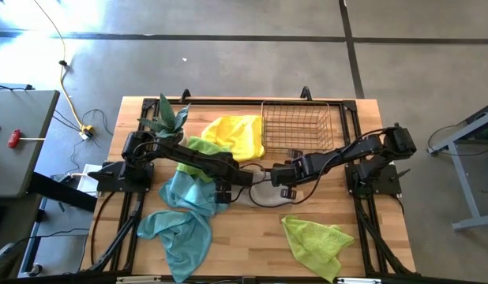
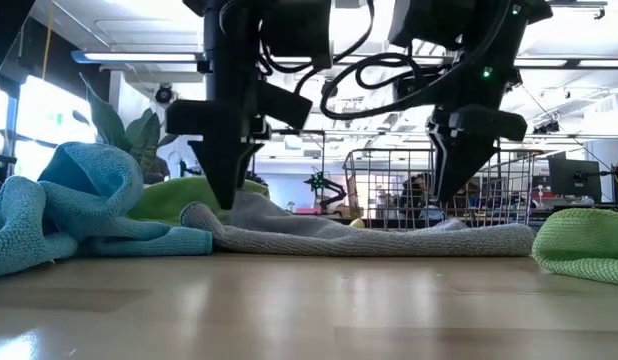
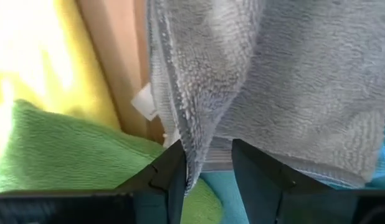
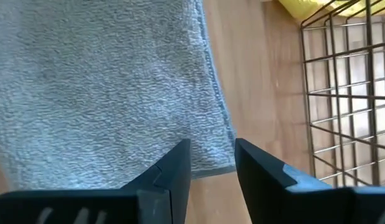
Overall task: Fold microfiber towels
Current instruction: Fold the gray microfiber towel
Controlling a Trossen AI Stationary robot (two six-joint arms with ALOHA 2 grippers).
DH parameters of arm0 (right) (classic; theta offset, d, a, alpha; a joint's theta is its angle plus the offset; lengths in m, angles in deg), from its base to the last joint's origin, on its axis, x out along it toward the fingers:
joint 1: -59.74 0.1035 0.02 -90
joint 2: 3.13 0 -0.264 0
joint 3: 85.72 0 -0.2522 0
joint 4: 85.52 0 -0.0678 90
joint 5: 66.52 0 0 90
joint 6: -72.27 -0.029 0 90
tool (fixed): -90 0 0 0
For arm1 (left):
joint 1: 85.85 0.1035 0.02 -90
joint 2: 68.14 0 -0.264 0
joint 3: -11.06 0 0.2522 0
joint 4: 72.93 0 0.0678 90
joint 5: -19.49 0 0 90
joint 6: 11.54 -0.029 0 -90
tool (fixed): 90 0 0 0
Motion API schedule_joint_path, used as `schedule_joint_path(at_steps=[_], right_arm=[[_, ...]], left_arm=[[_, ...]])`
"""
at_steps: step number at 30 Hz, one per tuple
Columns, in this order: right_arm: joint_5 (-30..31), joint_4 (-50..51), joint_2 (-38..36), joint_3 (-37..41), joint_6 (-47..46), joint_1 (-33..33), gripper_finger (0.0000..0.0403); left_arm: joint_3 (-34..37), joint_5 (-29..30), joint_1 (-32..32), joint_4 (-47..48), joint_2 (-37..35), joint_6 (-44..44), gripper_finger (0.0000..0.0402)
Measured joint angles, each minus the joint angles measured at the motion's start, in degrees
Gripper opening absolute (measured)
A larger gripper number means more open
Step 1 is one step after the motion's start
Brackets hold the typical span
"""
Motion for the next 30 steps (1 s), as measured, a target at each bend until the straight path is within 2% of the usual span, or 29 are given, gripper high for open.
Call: schedule_joint_path(at_steps=[4,7,11,18,30], right_arm=[[0.0,-1.3,0.0,0.0,-1.8,1.7,0.0117],[0.4,-3.4,0.2,0.0,-1.8,2.9,0.0117],[0.7,-7.4,0.4,1.4,-1.8,3.7,0.0117],[0.7,-13.4,0.5,8.8,-3.4,3.4,0.0117],[0.9,-23.1,0.2,15.3,-3.3,3.4,0.0117]], left_arm=[[-1.6,4.8,0.0,2.7,-0.4,1.1,0.0111],[-1.5,5.5,-0.2,4.8,-0.9,3.2,0.0111],[-1.5,3.2,-1.3,7.3,-1.5,4.0,0.0110],[-1.5,0.6,-3.8,6.9,-1.5,4.9,0.0110],[0.8,-3.3,-6.8,4.6,-2.6,9.6,0.0110]])
